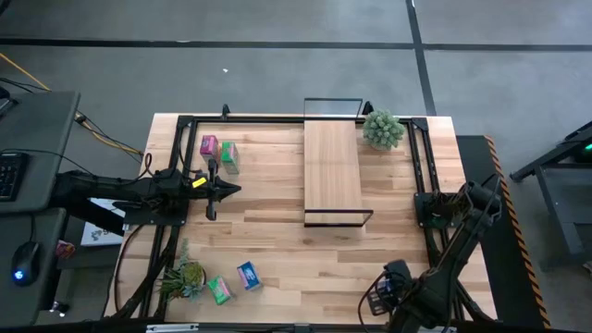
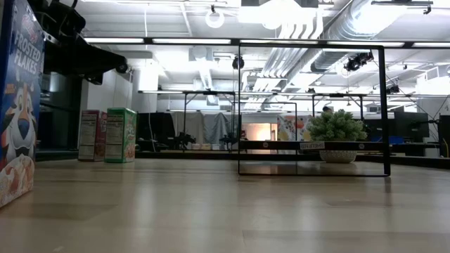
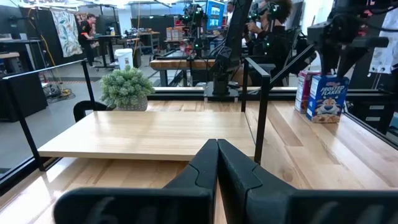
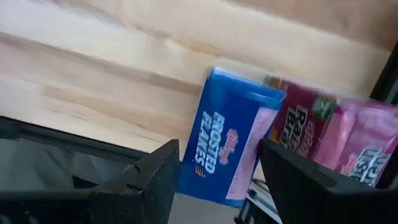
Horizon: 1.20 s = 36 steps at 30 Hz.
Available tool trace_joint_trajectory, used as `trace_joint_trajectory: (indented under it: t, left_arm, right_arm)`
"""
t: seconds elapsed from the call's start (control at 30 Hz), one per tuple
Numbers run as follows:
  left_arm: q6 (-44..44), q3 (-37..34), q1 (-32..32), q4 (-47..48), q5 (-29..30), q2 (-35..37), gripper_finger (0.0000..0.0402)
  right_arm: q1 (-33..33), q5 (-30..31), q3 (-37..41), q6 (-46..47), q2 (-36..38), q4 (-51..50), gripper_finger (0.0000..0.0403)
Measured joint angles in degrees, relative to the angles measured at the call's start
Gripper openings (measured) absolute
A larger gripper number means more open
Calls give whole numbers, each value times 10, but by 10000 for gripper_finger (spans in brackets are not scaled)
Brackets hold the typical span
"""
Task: Stack cereal on shelf
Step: Put the right blue cereal box on the shelf
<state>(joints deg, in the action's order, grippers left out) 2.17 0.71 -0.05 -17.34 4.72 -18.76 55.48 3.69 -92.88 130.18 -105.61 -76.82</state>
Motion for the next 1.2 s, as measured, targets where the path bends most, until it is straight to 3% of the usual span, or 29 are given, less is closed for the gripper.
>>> trace_joint_trajectory:
  t: [0.47,1.2]
  left_arm:
    - [0,0,0,0,0,0,1]
    - [0,0,0,0,0,0,1]
  right_arm:
    - [0,-39,-9,28,1,-36,216]
    - [1,-23,-10,-8,-19,-26,216]
